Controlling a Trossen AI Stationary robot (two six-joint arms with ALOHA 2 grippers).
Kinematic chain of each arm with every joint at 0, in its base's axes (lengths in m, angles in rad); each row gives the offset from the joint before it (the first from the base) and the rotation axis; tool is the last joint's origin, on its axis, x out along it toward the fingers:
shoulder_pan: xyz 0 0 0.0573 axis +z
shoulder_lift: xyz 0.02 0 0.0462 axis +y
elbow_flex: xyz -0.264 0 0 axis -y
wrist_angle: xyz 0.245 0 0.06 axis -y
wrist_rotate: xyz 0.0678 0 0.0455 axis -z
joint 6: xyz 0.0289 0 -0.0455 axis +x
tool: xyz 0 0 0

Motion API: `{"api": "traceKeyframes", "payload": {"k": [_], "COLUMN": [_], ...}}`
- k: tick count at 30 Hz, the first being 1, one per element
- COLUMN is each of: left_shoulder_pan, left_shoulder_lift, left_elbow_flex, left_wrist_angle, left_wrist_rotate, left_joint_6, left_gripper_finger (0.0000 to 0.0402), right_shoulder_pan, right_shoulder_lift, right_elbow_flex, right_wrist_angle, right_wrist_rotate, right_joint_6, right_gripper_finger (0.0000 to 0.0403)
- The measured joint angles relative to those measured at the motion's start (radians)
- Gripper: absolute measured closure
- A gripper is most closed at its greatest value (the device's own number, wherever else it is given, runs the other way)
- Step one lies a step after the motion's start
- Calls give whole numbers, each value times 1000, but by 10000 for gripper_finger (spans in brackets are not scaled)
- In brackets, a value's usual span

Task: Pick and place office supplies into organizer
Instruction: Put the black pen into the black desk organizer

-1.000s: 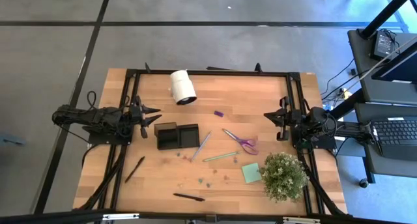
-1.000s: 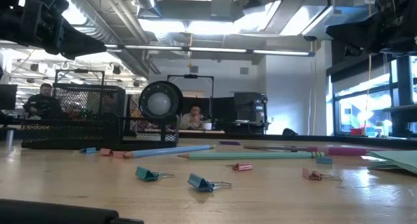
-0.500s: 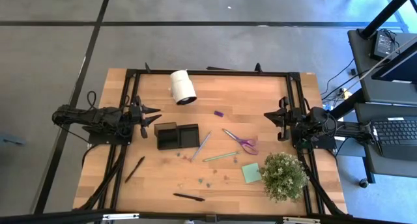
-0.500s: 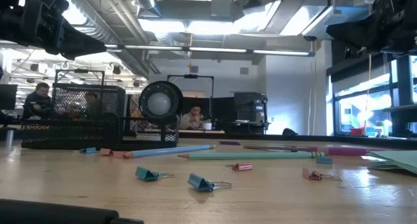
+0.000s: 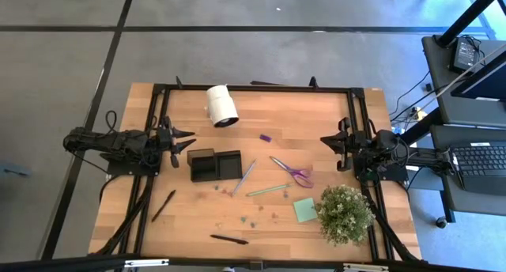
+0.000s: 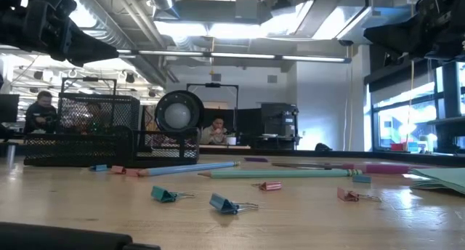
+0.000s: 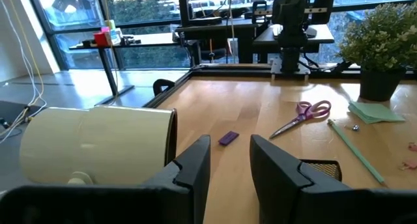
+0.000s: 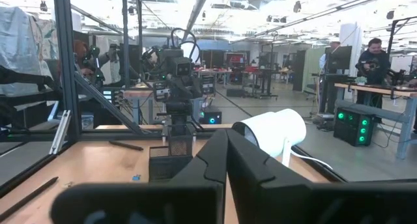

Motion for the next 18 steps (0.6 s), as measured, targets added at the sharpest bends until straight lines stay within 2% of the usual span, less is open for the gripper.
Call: {"api": "traceKeyframes", "payload": {"k": [5, 13, 18], "left_shoulder_pan": [0, 0, 0], "left_shoulder_lift": [0, 33, 107], "left_elbow_flex": [0, 9, 22], "left_wrist_angle": [0, 124, 145], "left_wrist_rotate": [4, 218, 225], "left_joint_6": [-71, -9, 4], "left_gripper_finger": [299, 282, 255], "right_shoulder_pan": [0, 0, 0], "right_shoulder_lift": [0, 0, 0], "right_elbow_flex": [0, 0, 0], "right_wrist_angle": [0, 0, 0], "right_wrist_rotate": [0, 0, 0], "right_joint_6": [0, 0, 0], "right_gripper_finger": [391, 391, 391]}}
